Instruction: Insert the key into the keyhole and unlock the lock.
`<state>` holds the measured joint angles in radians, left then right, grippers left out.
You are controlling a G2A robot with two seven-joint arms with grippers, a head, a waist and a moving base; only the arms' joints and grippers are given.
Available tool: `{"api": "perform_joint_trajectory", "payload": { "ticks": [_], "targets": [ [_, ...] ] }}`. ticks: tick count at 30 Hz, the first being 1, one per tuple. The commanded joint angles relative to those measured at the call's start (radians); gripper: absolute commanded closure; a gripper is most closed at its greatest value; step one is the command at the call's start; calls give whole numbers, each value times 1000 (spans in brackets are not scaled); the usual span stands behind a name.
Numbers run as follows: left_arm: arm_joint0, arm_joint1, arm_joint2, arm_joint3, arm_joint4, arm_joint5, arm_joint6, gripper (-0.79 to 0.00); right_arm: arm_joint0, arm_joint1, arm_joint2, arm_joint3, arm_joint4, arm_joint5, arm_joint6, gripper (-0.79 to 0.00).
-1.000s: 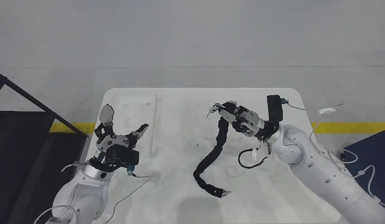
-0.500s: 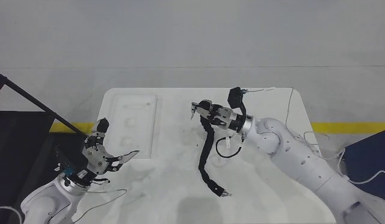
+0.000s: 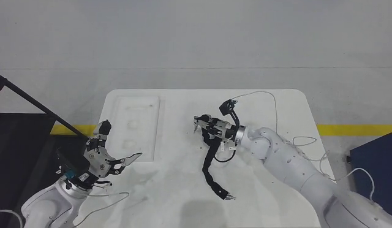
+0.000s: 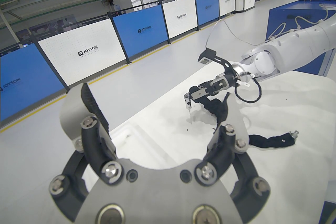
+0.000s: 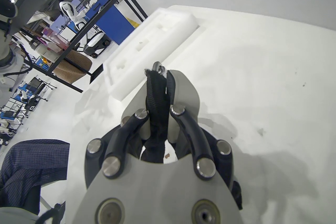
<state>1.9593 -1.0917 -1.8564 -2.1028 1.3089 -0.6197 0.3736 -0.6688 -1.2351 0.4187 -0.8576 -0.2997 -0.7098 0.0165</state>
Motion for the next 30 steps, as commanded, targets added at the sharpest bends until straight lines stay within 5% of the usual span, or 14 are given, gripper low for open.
{"api": "perform_joint_trajectory", "payload": {
  "ticks": [1,17,18,19,20,30],
  "targets": [
    [0,0,0,0,0,0,0,-785,0,-12,-1,39,-4,-2,8,0],
    [0,0,0,0,0,0,0,-785,3,-57,27,199,-134,-2,3,0],
    [0,0,0,0,0,0,0,-785,1,-57,32,202,-138,-5,-3,-62],
    [0,0,0,0,0,0,0,-785,1,-56,38,205,-143,-4,-7,-339],
    [0,0,0,0,0,0,0,-785,1,-55,43,207,-154,0,-11,-779],
    [0,0,0,0,0,0,0,-785,2,-14,120,184,-268,15,-52,-785]
  ]
}}
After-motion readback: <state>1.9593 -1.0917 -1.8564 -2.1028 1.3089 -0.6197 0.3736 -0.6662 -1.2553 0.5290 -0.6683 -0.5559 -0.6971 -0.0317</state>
